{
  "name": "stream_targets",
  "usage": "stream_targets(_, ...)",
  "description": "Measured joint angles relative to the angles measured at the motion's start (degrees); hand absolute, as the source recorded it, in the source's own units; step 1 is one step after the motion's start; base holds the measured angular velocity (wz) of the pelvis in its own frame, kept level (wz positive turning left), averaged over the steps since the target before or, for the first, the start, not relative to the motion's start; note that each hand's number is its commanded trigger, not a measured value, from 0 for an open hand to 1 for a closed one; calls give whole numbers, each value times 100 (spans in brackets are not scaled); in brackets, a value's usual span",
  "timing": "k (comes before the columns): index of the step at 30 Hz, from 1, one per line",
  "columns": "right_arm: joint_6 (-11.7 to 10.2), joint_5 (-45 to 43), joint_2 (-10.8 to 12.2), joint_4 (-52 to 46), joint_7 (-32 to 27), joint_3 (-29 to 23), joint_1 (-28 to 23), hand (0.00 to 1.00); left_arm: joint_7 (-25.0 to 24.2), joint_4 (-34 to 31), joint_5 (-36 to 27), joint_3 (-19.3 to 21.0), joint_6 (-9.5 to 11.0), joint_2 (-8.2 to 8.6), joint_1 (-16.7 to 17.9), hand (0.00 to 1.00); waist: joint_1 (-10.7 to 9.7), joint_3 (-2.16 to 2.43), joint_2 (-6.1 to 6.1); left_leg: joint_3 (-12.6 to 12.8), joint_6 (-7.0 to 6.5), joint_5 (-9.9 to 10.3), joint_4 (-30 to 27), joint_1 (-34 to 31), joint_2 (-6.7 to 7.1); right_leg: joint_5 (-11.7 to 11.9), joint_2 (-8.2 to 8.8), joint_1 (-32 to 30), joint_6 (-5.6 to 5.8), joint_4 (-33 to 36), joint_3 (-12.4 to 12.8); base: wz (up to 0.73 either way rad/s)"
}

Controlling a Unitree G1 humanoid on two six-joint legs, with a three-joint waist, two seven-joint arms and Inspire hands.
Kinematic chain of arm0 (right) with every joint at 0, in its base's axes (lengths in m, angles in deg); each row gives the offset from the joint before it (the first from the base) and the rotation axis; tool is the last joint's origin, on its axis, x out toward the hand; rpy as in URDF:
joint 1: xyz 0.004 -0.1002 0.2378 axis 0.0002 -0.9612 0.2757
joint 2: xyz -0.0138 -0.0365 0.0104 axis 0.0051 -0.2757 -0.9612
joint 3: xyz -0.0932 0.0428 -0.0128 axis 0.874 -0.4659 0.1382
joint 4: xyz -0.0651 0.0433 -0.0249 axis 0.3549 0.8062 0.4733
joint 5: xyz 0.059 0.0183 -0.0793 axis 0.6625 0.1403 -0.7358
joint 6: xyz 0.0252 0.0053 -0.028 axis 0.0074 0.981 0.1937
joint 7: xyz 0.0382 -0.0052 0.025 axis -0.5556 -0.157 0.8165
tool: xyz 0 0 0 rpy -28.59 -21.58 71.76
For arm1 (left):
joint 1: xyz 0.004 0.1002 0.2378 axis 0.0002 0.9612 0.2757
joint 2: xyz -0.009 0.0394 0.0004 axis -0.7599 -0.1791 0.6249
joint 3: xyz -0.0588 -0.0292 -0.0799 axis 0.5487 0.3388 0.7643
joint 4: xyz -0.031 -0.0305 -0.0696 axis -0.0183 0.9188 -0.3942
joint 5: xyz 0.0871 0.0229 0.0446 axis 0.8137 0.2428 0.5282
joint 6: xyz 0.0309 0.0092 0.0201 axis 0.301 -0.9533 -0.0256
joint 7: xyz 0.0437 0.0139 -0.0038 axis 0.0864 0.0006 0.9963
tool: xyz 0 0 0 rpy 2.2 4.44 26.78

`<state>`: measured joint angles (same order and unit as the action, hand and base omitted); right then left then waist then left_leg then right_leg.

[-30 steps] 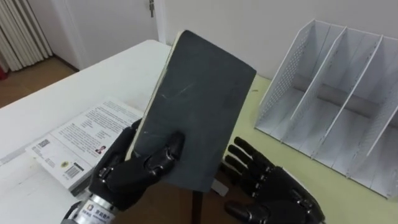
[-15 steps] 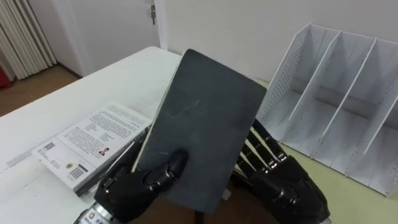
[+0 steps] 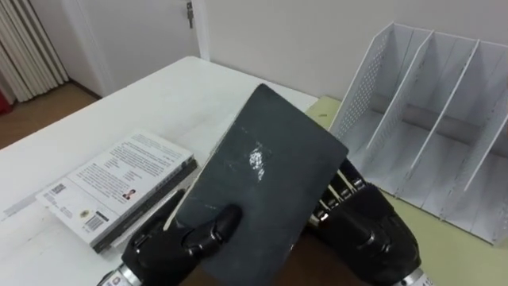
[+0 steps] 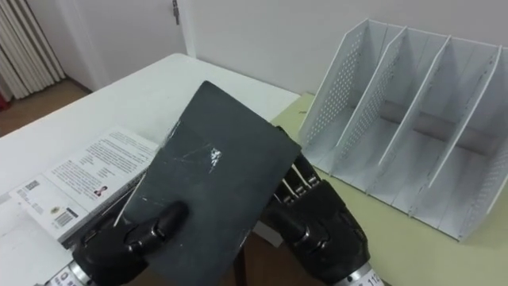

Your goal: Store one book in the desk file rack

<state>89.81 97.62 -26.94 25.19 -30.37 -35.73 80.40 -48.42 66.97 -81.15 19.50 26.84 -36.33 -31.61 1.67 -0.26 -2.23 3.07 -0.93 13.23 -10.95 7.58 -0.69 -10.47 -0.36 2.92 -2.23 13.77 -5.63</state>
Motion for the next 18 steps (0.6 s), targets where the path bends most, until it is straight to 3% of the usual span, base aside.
stream_targets(9, -49, 7, -381, 6, 19, 246, -1, 0, -201, 190, -48, -90, 3, -364, -201, 100, 6, -17, 26, -13, 1, 1, -45, -26, -2, -1, 16, -1, -1, 5, -64, 2)
stream_targets(11, -48, -5, -456, 5, 67, 325, -1, 62, -235, 190, -44, -117, 3, -390, -201, 100, -5, -16, 24, -12, -1, 3, -47, -66, 0, -1, 17, -19, 0, 8, -69, 0)
stream_targets(12, -31, -27, -500, 5, 141, 339, -1, 85, -263, 190, -44, -169, 3, -425, -212, 100, -8, -12, 23, -12, -5, 6, -58, -98, 0, -1, 19, -48, 0, 18, -77, 0)
stream_targets(13, -31, -27, -515, 5, 176, 337, -1, 100, -280, 190, -44, -194, 3, -435, -220, 100, -3, -11, 23, -12, -5, 6, -62, -102, 2, -1, 21, -74, 0, 29, -76, 0)
stream_targets(18, 5, -46, -609, 5, 390, 348, 3, 100, -447, 191, -42, -386, -9, -543, -236, 100, 8, -16, 23, -9, -5, 6, -80, -110, 1, -7, 25, -106, -8, 70, -68, 0)
